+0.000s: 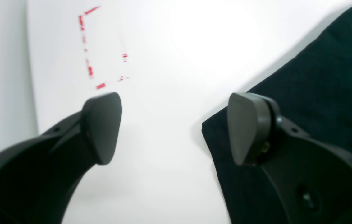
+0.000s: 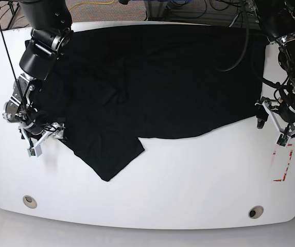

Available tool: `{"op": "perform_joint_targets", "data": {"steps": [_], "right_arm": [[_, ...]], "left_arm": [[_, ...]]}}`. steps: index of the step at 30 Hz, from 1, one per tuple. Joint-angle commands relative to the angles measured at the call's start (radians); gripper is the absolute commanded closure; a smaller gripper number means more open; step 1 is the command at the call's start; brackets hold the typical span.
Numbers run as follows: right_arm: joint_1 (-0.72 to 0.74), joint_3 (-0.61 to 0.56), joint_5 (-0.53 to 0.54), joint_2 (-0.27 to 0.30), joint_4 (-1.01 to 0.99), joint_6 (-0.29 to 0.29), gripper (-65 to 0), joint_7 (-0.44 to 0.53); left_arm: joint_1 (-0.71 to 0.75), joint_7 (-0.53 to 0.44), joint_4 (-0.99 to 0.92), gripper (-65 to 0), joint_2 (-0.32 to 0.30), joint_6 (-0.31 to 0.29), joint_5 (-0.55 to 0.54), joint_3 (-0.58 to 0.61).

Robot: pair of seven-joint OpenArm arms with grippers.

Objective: Layout the t-shirt on the table in an organized manner, then fold the t-shirt properly
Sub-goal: 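Release the shirt and lower both grippers to grasp the shirt's side edges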

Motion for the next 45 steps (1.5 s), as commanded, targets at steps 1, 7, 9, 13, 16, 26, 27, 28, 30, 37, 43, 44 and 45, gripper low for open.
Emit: {"op": "perform_joint_targets", "data": {"steps": [1, 7, 9, 13, 16, 26, 27, 28, 30, 37, 43, 44, 45], "right_arm": [[0.036, -0.006, 0.011, 0.022, -0.038, 0.001, -60.6, 0.045], [0.03, -0.008, 0.01, 0.018, -0.067, 0.001, -60.4, 0.065], [0.029, -0.008, 0.011, 0.015, -0.067, 0.001, -59.9, 0.064], [0.022, -0.008, 0.01, 0.001, -0.067, 0.001, -51.4, 0.064], [0.018, -0.008, 0.01, -0.004, -0.066, 0.001, -41.7, 0.064], [0.016, -0.008, 0.004, -0.004, -0.066, 0.001, -9.4, 0.068], [0.016, -0.008, 0.004, -0.004, -0.066, 0.001, -7.1, 0.068], [0.016, -0.008, 0.004, -0.004, -0.066, 0.001, -5.5, 0.068], [0.016, -0.009, 0.004, -0.004, -0.066, 0.001, -5.4, 0.068], [0.015, -0.009, 0.004, -0.005, -0.066, 0.001, -5.5, 0.068], [0.015, -0.009, 0.004, -0.008, -0.066, 0.001, -5.5, 0.068], [0.015, -0.009, 0.004, -0.008, -0.066, 0.001, -5.5, 0.068], [0.015, -0.009, 0.004, -0.01, -0.066, 0.001, -5.5, 0.067]], "left_arm": [[-0.029, -0.021, -0.02, -50.4, -0.018, 0.003, -0.006, -0.005], [-0.038, -0.021, -0.068, -50.4, -0.019, 0.003, -0.006, -0.02], [-0.038, -0.021, -0.075, -50.4, -0.019, 0.003, -0.006, -0.034], [-0.038, -0.021, -0.115, -50.4, -0.018, 0.003, -0.006, -0.056], [-0.039, -0.022, -0.169, -50.4, -0.018, 0.003, -0.008, -0.071], [-0.099, -0.025, -0.333, -50.4, -0.015, 0.003, -0.009, -0.088], [-0.105, -0.025, -0.349, -50.4, -0.015, 0.003, -0.009, -0.088], [-0.113, -0.025, -0.362, -50.4, -0.015, 0.003, -0.009, -0.086], [-0.127, -0.025, -0.39, -50.4, -0.012, 0.003, -0.009, -0.085], [-0.165, -0.025, -0.508, -50.4, -0.01, 0.003, -0.014, -0.083], [-0.157, -0.024, -0.519, -48.8, 0.019, 0.003, -0.015, -0.083], [-0.157, -0.024, -0.519, -46.9, 0.019, 0.003, -0.015, -0.083], [-0.156, -0.022, -0.519, -44.3, 0.02, 0.003, -0.015, -0.082]]}}
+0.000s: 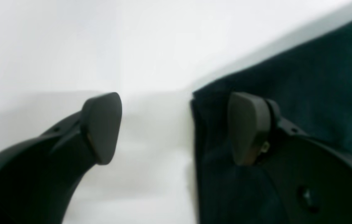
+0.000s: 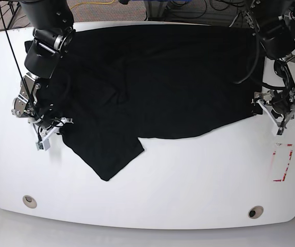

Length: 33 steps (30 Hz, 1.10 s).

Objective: Layout the t-shirt on the table in an organized manner, then fold the t-shirt properly
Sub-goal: 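Release the shirt and lower both grippers to grasp the shirt's side edges, then drag the grasped shirt edge inward with the left gripper toward the right gripper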

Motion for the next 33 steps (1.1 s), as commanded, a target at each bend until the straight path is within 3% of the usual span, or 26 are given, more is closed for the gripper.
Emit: {"op": "perform_joint_targets", "data": {"steps": [1, 6, 12, 20, 33], "right_arm": [[0.025, -0.002, 0.011, 0.012, 0.015, 0.006, -5.5, 0.015], [0.025, -0.002, 0.011, 0.012, 0.015, 0.006, -5.5, 0.015], [0.025, -0.002, 0.011, 0.012, 0.015, 0.006, -5.5, 0.014], [0.025, -0.002, 0.011, 0.012, 0.015, 0.006, -5.5, 0.014], [0.025, -0.002, 0.011, 0.012, 0.015, 0.006, -5.5, 0.014]], "left_arm": [[-0.02, 0.001, 0.014, -42.2, -0.01, -0.001, -0.012, 0.002], [-0.02, 0.001, 0.013, -30.3, -0.007, -0.001, -0.012, 0.051], [-0.02, 0.001, 0.013, -21.1, 0.019, -0.001, -0.012, 0.079], [-0.02, -0.002, 0.022, -1.8, 0.02, -0.001, -0.012, 0.128], [0.123, -0.002, 0.361, -0.6, 0.022, -0.001, -0.014, 0.213]]}}
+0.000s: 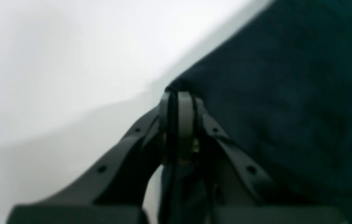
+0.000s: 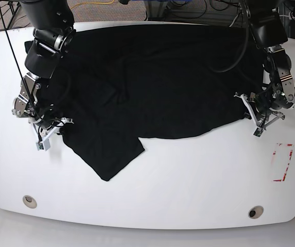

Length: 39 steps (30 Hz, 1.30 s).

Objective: Layout the t-shirt on the table in an organized manner, then fold the t-shirt properly
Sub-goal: 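Drag the grasped shirt edge inward with the left gripper toward the right gripper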

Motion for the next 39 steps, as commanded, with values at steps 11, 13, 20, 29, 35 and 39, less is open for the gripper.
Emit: {"op": "perform_joint_targets", "data": {"steps": [11, 13, 20, 29, 35, 39], "right_arm": [[0.023, -0.002, 0.011, 0.014, 0.015, 0.006, -5.5, 0.014], [0.023, -0.002, 0.011, 0.014, 0.015, 0.006, -5.5, 0.014], [0.023, -0.002, 0.011, 0.012, 0.015, 0.006, -5.5, 0.014], [0.023, -0.002, 0.011, 0.011, 0.015, 0.006, -5.5, 0.014], [0.023, -0.002, 0.011, 0.011, 0.015, 0.006, -5.5, 0.013], [0.022, -0.002, 0.011, 0.011, 0.015, 0.006, -5.5, 0.013]], "left_arm": [[0.164, -0.019, 0.3, -0.8, -0.019, -0.002, -0.014, 0.083], [0.187, -0.019, 0.324, -0.8, -0.019, -0.002, -0.014, 0.098], [0.276, -0.019, 0.409, -1.0, -0.019, -0.002, -0.014, 0.183], [0.343, -0.019, 0.452, -1.0, -0.05, -0.002, -0.008, 0.304], [0.342, -0.016, 0.452, -1.3, -0.064, -0.002, -0.012, 0.301], [0.343, -0.015, 0.45, -9.7, -0.11, -0.002, -0.014, 0.338]]}}
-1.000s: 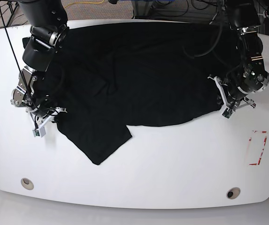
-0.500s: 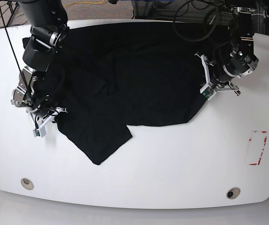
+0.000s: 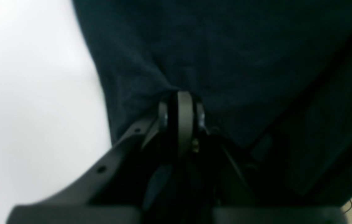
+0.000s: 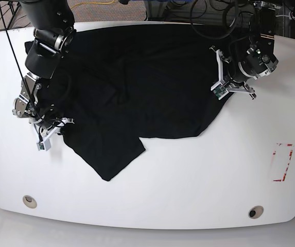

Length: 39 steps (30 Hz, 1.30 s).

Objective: Layout the t-shirt on the table in an organized manner, then fold the t-shirt properly
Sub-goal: 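Drag the grasped shirt edge inward with the left gripper toward the right gripper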

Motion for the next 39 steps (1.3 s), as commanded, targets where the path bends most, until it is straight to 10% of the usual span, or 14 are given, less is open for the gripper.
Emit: {"op": "perform_joint_targets", "data": {"steps": [1, 8, 19, 39], "right_arm": [[0.022, -0.002, 0.009, 0.013, 0.015, 0.006, -5.5, 0.012], [0.005, -0.002, 0.009, 0.013, 0.013, 0.006, -5.5, 0.012], [0.0, -0.002, 0.013, 0.011, 0.013, 0.006, -5.5, 0.012], [-0.017, -0.002, 0.017, 0.011, 0.016, 0.006, -5.5, 0.012]], "left_arm": [[-0.004, -0.007, 0.02, -12.9, -0.043, -0.001, -0.012, 0.043], [-0.006, -0.007, 0.023, -29.4, -0.124, -0.001, -0.058, 0.138], [-0.043, -0.007, -0.015, -28.5, -0.12, -0.001, -0.383, -0.179], [-0.147, 0.085, -0.305, -28.5, -0.1, -0.001, -0.397, -0.253]]}}
